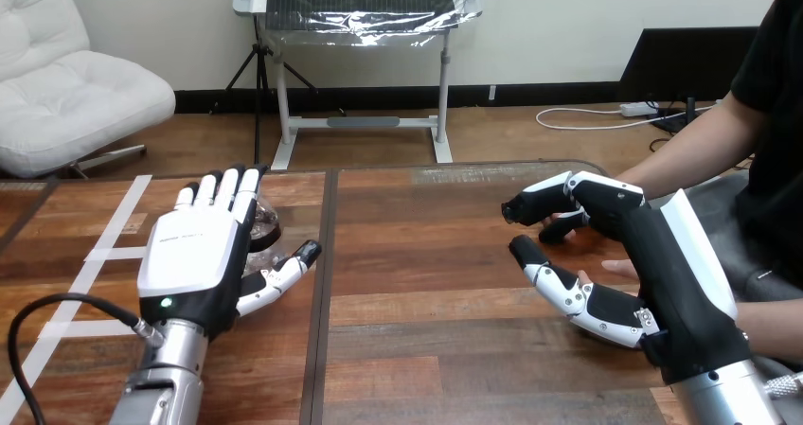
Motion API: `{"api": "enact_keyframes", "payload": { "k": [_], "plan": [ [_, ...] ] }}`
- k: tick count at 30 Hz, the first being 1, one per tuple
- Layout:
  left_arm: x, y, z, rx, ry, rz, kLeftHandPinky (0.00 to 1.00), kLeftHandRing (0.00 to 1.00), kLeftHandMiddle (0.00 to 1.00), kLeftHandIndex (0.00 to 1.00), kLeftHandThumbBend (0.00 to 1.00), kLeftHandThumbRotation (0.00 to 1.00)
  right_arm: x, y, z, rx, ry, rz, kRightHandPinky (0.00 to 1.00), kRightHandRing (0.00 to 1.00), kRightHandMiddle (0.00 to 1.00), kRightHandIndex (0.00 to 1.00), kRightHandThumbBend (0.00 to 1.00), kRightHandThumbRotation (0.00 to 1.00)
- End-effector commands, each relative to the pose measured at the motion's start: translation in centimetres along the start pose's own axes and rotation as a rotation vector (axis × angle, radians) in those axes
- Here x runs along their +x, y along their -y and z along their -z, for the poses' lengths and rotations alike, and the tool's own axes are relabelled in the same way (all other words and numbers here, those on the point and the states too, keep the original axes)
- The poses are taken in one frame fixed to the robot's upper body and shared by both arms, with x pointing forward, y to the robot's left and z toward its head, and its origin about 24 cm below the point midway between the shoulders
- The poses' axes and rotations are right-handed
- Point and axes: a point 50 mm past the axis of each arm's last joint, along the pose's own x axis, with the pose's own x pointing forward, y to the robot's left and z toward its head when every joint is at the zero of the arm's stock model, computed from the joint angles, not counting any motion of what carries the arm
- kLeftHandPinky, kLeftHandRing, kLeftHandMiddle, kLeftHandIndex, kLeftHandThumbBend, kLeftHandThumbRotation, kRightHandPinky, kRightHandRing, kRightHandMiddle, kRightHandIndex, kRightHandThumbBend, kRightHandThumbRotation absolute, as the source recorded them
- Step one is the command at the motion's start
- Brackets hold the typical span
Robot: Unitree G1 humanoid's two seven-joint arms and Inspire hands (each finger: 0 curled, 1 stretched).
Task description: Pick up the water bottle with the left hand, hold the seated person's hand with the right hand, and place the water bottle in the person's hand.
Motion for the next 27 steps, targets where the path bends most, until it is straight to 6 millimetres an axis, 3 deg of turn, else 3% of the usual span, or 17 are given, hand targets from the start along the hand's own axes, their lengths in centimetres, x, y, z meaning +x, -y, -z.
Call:
{"api": "enact_keyframes", "payload": {
  "k": [1,27],
  "plan": [
    [1.66,-1.32,-1.02,0.009,0.050,-0.096,1.00,1.00,1.00,1.00,0.58,1.00,1.48,0.45,-1.01,-0.006,0.079,0.021,0.51,0.62,0.61,0.56,0.41,0.00],
    [1.69,-1.39,-1.22,0.008,0.100,-0.182,1.00,1.00,1.00,1.00,0.55,1.00,1.54,0.35,-1.14,-0.006,0.062,0.025,0.52,0.62,0.61,0.56,0.40,0.00]
  ]
}}
